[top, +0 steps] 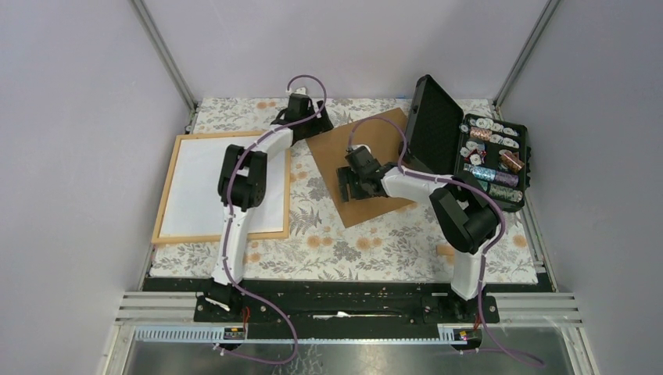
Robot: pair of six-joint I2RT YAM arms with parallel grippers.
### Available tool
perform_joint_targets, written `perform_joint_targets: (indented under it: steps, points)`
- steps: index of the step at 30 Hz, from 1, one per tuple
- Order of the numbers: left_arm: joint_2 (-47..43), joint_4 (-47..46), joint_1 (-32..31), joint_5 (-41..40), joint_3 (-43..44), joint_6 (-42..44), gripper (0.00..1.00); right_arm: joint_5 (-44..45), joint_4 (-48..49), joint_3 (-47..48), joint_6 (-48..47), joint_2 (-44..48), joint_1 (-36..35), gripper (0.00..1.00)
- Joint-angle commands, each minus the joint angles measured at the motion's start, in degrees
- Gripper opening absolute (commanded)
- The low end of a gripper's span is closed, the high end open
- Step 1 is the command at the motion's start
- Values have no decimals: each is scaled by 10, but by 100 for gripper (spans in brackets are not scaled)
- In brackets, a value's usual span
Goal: Put the photo into the frame
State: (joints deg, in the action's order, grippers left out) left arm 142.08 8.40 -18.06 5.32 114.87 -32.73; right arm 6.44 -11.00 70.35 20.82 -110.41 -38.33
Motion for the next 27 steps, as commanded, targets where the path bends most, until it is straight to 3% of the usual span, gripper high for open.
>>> perform_joint_targets:
  steps: [1,9,10,12,21,27]
  points:
    - [-66,102,-19,62,-116,11,90,-61,-7,-58,8,28,5,83]
    - [-246,34,-37,62,-418,-25,89,-186,65,-250,42,129,4,83]
    - [-268,27,-40,59,-444,-29,89,-207,79,-268,47,142,2,96]
    - [-303,19,-44,60,-478,-34,90,-232,78,-294,52,175,-2,100]
    - [-347,21,-82,91,-532,-53,90,-135,-42,-273,48,327,-3,100]
    - [-392,16,-92,77,-599,-71,91,-20,-88,-265,94,353,31,100]
